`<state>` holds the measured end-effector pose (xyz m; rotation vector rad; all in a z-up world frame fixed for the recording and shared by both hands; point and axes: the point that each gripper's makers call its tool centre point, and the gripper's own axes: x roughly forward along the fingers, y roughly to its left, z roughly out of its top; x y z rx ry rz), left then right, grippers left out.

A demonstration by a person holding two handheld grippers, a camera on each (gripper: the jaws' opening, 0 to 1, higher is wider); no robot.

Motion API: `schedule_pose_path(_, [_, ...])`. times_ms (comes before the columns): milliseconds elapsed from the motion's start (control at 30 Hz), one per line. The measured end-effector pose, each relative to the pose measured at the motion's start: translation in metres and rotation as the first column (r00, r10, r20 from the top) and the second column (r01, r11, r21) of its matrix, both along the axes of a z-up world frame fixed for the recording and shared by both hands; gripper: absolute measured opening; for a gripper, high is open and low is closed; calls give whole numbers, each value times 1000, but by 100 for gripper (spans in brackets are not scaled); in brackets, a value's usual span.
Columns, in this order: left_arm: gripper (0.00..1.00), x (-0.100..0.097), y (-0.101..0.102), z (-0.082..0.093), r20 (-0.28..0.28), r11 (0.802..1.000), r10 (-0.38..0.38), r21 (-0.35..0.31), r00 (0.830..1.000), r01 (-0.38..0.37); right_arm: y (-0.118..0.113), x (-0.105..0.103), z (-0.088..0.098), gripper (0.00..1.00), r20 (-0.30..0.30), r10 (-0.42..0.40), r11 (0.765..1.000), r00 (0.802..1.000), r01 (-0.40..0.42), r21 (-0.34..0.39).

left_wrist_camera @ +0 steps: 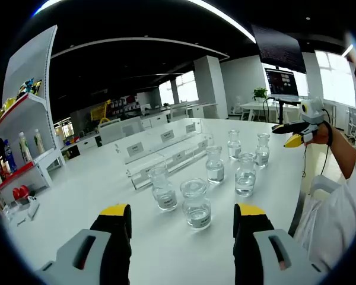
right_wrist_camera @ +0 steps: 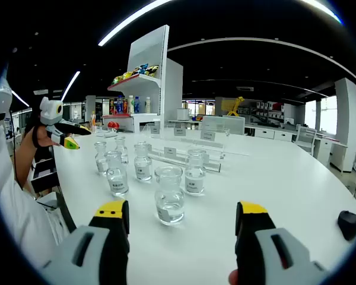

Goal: Identify the label on the chemical reagent bottle, grasp the chemical reagent bottle, and place it in the designated position on the reagent rack

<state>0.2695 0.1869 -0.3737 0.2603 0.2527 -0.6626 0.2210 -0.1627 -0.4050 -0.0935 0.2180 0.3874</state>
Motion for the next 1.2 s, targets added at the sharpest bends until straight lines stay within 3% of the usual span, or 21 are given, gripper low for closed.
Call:
schedule_pose_path(300, [72, -1, 1, -4, -19, 1000, 0, 16, 1000, 0, 9, -1, 9, 73, 7, 43, 997, 999, -43, 66])
schedule_pose_path(467, [74, 3, 7, -4, -24, 1000, 24, 7, 999, -24, 9, 1, 9, 73, -3, 42, 998, 999, -42, 46])
schedule_pose_path(600, [74, 6, 12, -12, -72, 998, 56, 7, 996, -56, 11, -1, 9, 73, -13, 61, 997, 998, -60, 39])
schedule_pose_path(833, [74, 3, 8, -14, -70, 999, 40, 23, 997, -38, 7, -4, 0, 71, -46, 50, 998, 998, -49, 25])
schedule_pose_path(1200, [79, 7, 8, -9, -56, 998, 52, 22, 997, -51, 1, -9, -3, 70, -49, 37, 999, 998, -37, 10])
